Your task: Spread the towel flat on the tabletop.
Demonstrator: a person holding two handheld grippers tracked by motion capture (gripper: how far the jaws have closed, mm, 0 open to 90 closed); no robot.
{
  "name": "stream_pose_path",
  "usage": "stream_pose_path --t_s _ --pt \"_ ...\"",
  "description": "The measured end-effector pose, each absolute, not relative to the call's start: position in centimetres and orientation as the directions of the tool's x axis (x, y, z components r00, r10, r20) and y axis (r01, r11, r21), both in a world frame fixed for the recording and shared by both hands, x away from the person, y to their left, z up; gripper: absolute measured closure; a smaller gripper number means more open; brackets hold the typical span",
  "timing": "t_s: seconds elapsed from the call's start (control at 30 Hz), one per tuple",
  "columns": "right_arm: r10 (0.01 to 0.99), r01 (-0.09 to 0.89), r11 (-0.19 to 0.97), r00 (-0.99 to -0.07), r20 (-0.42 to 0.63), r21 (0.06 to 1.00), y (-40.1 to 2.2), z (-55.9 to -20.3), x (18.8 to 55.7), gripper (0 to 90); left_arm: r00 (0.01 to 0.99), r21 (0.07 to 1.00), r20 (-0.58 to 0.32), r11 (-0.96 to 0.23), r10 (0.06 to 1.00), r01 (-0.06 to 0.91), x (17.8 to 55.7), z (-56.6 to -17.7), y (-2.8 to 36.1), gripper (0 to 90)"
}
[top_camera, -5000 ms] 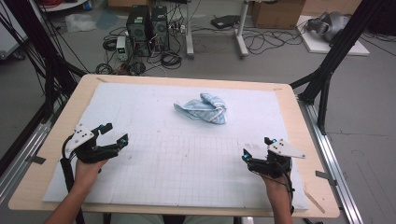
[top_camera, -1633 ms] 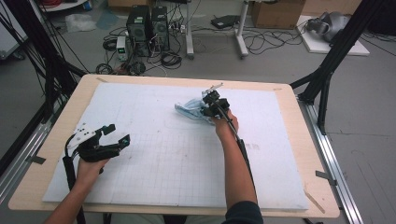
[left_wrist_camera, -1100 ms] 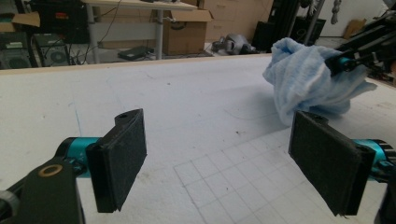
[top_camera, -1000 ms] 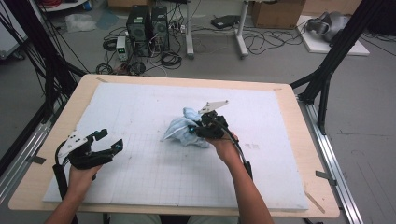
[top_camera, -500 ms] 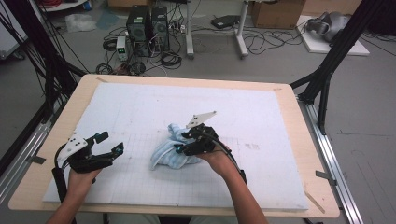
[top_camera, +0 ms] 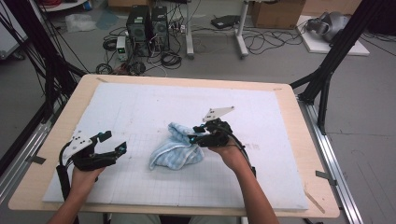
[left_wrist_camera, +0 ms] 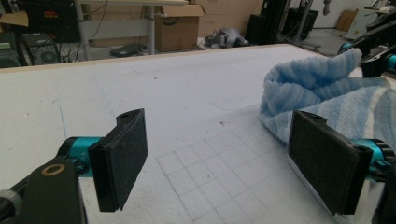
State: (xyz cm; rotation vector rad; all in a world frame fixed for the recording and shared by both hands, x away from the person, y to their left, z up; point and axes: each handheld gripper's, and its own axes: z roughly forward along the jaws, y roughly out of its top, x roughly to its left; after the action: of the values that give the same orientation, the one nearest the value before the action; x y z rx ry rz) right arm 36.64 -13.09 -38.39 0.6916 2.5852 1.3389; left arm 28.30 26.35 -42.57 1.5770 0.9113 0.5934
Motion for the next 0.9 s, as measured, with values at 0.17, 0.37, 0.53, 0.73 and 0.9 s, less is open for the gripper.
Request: stream_pose_path --t_s 0.17,0.37,0.53,0.73,0.9 --pt "0.482 0.299 0.528 -0.876 0.010 0.795 -10.8 -37.9 38.3 87.8 0.577 0.973 -0.107 -0.035 0.810 0.230 28.6 -42.5 26.2 21.0" --pt "0.542 0.321 0.472 -0.840 0.018 0.821 -8.9 -37.1 41.6 88.0 0.571 0.973 -0.105 -0.035 0.814 0.228 29.0 -42.4 26.4 22.1" --pt "0.619 0.356 0.485 -0.785 -0.026 0.799 -7.4 -37.9 44.7 88.0 0.570 0.971 -0.119 -0.026 0.813 0.239 29.4 -42.5 26.6 23.2" --pt "0.714 0.418 0.498 -0.695 -0.086 0.760 -7.4 -39.6 47.6 87.3 0.598 0.968 -0.127 -0.032 0.791 0.248 29.7 -42.5 26.2 26.9" --pt "0.737 0.458 0.399 -0.675 0.020 0.794 -9.4 -39.3 47.1 66.4 0.636 0.964 -0.156 -0.026 0.756 0.266 29.9 -42.4 25.7 29.5"
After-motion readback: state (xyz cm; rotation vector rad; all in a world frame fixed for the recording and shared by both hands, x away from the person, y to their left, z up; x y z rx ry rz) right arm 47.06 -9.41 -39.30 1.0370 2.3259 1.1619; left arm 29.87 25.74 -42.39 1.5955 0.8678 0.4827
